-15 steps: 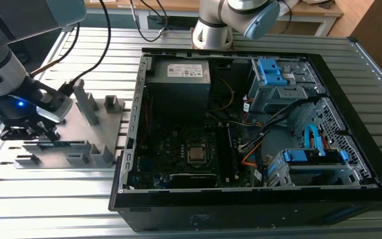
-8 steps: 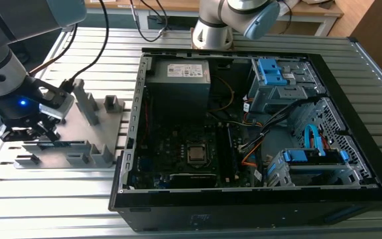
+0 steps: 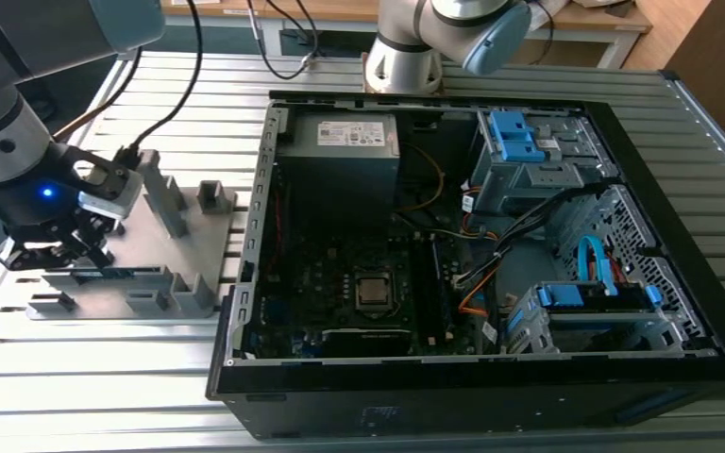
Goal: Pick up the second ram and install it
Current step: 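Pick up the second ram and move it above second insertion slot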
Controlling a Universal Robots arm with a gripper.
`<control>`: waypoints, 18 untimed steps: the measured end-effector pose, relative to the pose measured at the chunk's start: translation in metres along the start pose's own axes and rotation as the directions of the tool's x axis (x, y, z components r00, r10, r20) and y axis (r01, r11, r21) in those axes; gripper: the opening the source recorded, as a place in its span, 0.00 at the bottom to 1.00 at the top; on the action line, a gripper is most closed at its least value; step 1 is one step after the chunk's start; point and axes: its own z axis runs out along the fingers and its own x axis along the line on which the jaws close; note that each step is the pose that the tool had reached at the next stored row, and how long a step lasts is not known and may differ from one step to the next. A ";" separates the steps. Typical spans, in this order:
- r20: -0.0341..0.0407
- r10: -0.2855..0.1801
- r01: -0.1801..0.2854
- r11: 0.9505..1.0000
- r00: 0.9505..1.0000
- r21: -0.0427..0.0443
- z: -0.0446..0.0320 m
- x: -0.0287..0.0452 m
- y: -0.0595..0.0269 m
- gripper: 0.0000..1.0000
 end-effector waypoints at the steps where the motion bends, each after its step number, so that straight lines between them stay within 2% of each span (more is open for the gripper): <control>1: 0.000 -0.011 0.011 1.000 1.000 0.000 0.0000 0.0000 0.0000 0.10; 5: -0.002 -0.055 0.055 0.998 0.998 -0.001 0.0000 0.0000 0.0000 0.10; 10: -0.004 -0.111 0.111 0.994 0.994 -0.003 0.0001 0.0000 0.0000 0.10; 18: -0.007 -0.197 0.197 0.980 0.980 -0.005 0.0001 0.0000 0.0000 0.10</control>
